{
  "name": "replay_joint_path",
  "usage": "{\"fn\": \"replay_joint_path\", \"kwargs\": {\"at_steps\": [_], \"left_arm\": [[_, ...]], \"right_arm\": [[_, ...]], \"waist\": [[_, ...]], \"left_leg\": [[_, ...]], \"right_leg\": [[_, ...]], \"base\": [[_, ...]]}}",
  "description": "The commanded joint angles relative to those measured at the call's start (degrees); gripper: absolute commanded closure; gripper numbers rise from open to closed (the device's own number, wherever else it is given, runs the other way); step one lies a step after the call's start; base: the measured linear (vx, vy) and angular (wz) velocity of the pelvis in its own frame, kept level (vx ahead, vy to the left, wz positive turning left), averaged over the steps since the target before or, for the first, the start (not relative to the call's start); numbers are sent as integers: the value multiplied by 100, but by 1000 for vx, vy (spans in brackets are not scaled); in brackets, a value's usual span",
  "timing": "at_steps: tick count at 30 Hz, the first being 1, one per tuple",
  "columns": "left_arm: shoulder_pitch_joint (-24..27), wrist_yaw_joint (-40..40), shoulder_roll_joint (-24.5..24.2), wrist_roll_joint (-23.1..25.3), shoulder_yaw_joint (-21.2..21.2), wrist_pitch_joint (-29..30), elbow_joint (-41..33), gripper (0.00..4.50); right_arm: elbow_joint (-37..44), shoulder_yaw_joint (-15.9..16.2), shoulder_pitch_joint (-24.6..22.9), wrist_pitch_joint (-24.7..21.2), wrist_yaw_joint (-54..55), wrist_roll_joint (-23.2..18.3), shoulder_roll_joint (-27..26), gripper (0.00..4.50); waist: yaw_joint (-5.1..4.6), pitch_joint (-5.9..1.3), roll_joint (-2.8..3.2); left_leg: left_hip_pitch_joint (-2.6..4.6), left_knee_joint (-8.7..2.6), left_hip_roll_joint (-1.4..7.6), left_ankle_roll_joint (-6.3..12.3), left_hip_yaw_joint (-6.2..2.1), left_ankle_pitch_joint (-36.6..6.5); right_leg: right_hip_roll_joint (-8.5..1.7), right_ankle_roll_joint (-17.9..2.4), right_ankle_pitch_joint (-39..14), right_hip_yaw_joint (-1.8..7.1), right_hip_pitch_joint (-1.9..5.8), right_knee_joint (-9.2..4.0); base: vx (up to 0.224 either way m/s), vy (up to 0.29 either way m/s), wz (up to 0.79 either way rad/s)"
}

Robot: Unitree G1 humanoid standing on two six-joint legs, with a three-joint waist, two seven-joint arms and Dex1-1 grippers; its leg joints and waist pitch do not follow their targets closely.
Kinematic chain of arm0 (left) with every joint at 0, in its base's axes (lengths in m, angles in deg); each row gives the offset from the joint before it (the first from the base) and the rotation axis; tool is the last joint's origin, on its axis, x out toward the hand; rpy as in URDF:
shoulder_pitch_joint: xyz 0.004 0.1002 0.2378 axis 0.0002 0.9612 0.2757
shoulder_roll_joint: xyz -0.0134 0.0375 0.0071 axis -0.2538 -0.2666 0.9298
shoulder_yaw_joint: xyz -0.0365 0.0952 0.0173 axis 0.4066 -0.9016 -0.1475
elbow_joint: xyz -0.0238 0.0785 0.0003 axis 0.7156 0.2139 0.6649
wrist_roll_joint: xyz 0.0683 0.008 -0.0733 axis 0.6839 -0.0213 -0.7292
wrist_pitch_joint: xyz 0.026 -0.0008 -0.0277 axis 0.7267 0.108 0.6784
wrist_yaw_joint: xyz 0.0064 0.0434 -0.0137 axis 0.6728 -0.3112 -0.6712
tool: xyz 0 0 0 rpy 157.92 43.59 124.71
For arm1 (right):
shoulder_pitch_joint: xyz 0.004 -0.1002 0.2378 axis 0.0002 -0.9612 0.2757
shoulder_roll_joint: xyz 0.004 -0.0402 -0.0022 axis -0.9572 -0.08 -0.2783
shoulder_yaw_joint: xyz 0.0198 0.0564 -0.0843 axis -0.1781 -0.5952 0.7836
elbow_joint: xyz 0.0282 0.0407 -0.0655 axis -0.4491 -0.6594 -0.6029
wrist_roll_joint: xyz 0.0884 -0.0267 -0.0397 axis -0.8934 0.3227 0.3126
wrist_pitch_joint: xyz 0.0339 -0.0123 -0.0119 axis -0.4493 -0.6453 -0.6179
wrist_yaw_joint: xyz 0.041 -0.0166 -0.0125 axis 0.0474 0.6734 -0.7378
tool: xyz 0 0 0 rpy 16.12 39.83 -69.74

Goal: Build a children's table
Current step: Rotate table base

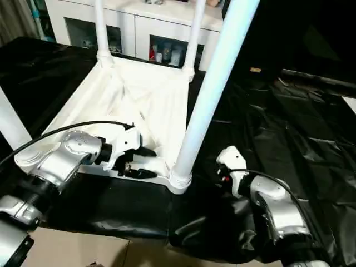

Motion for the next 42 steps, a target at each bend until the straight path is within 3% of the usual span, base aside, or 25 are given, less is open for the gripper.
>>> {"fn": "replay_joint_path", "kwargs": {"at_steps": [1, 7, 17, 18, 32, 38, 42], "left_arm": [[-40, -188, 33, 102, -105, 28, 21, 174], [3, -266, 60, 99, -105, 2, 124, 221], [-73, -260, 132, 267, -96, -226, 463, 289], [-60, -257, 135, 301, -124, -231, 472, 310], [6, -326, 57, 650, -276, -310, 700, 401], [43, -362, 40, 668, -274, -310, 706, 446], [72, -339, 68, 676, -235, -316, 696, 448]], "right_arm": [[127, 5, -34, -73, -53, -15, 86, 62], [323, 17, -122, -214, -101, -64, 99, 62], [504, 42, -172, -303, -109, -98, 79, 62], [528, 49, -182, -311, -108, -106, 78, 62], [1013, 93, -287, -573, -540, -434, 179, 62], [1149, 82, -320, -681, -640, -508, 214, 62], [1142, 136, -297, -692, -601, -510, 157, 62]], "waist": [[23, -363, 79], [23, -358, 112], [34, -355, 117], [32, -352, 115], [27, -330, 87], [31, -338, 80], [22, -347, 90]], "left_leg": [[-20, -409, -93, 167, 92, -1381], [-11, -415, -80, 151, 85, -1473], [-13, -419, -84, 161, 81, -1525], [-17, -422, -84, 157, 79, -1549], [-14, -440, -75, 190, 64, -1724], [-32, -443, -74, 187, 59, -1651], [-33, -441, -71, 185, 63, -1570]], "right_leg": [[-181, -1068, -1287, 172, 333, -436], [-191, -1096, -1362, 170, 325, -445], [-196, -1016, -1551, 168, 323, -472], [-197, -1002, -1595, 165, 323, -476], [-213, -806, -2146, 161, 291, -533], [-215, -813, -2040, 165, 302, -516], [-211, -886, -1819, 165, 302, -493]], "base": [[0, 0, 0], [0, 0, 0], [0, 0, 0], [0, 0, 0], [0, 0, 0], [0, 0, 0], [0, 0, 0]]}}
